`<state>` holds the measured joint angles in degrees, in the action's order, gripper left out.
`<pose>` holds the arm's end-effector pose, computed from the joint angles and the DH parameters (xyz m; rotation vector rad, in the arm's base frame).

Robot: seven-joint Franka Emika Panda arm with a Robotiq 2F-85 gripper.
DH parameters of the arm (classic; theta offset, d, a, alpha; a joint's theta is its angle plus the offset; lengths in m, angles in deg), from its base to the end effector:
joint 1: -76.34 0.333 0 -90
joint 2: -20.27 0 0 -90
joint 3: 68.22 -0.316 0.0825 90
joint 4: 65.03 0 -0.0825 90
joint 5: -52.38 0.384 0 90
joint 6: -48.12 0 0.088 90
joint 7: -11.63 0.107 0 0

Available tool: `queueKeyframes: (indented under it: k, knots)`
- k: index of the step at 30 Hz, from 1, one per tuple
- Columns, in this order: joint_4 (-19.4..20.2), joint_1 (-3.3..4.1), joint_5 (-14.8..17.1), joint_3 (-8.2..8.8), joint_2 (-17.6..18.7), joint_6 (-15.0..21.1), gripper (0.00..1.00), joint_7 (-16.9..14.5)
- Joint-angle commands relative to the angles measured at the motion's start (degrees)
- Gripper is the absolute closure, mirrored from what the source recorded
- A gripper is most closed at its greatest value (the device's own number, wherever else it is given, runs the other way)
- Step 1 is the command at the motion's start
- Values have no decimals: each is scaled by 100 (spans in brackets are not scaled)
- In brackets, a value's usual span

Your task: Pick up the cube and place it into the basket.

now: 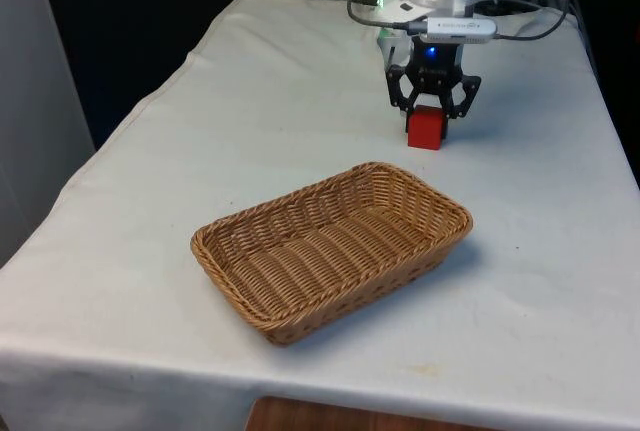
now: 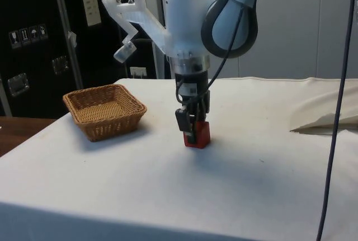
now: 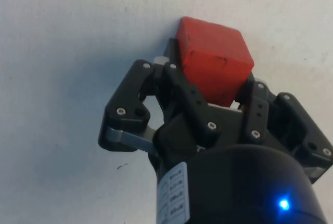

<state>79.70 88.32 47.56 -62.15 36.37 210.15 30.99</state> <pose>0.4586 0.0490 0.1736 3.0823 -0.2325 0.0512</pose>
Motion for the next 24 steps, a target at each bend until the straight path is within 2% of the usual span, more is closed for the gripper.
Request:
queueKeyframes:
  k: [1,24]
  knots:
    - [-29,0,6,6,-11,-23,99,11]
    - [-149,6,0,52,-458,-516,99,23]
